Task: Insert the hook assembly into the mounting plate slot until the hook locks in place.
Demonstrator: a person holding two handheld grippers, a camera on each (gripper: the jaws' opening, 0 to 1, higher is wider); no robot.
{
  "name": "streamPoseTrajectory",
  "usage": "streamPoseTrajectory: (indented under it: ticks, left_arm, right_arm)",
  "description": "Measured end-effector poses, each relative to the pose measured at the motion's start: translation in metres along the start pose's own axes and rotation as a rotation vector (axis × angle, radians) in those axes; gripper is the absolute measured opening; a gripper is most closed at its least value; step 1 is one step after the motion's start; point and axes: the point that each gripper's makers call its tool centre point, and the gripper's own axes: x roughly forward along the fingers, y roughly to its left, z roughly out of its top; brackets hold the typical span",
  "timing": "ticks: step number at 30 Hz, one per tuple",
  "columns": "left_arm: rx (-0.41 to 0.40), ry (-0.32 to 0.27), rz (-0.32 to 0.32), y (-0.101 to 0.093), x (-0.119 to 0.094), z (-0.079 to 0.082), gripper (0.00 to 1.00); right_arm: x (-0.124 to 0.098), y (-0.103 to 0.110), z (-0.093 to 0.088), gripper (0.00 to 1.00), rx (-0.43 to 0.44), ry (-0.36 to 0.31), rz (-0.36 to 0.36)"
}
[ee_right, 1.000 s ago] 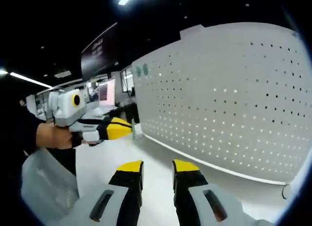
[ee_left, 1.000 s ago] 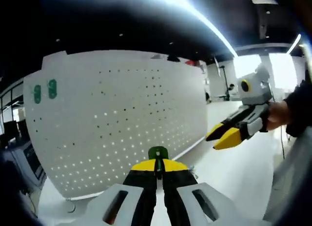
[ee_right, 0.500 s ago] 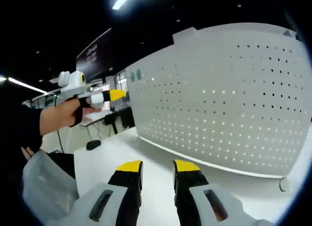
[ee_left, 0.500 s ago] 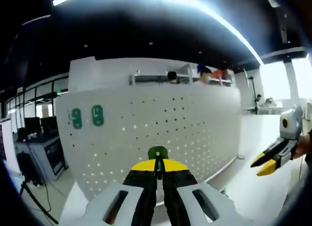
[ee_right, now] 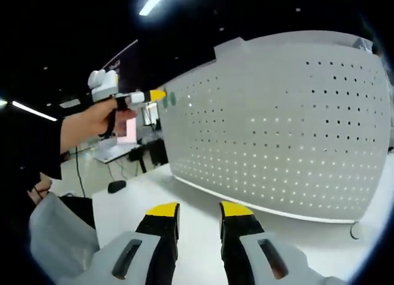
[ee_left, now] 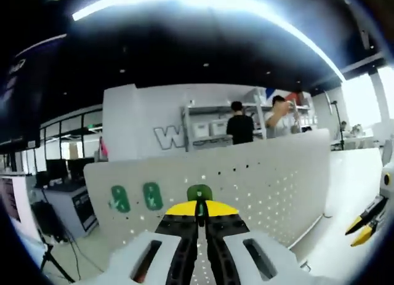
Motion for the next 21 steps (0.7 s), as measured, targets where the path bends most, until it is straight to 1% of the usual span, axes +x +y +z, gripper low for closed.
streamPoseTrajectory:
  ticks: [3,6,12,15,21]
  left_arm:
    - [0.005,-0.001,0.014,0.003,0.009,0.007,0.03]
    - [0.017,0.003,0.025,0.004,0.015,0.008,0.03]
    - [0.008,0.023,0.049,0.012,0.027,0.002,0.03]
    - [0.028,0.039,0.051,0.012,0.032,-0.003,0.03]
    - [0.022,0.041,0.052,0.012,0.036,-0.004,0.03]
  right_arm:
    - [0.0,0.001,-0.001,0.25,0.002,0.001,0.001]
    - [-0.001,0.0,-0.001,0.25,0.003,0.001,-0.001]
    - [-0.002,-0.001,-0.001,0.25,0.008,0.001,-0.004]
    - [-0.001,-0.002,-0.002,0.25,0.01,0.001,-0.005]
    - [-0.001,-0.004,-0.004,0.25,0.017,0.005,-0.008]
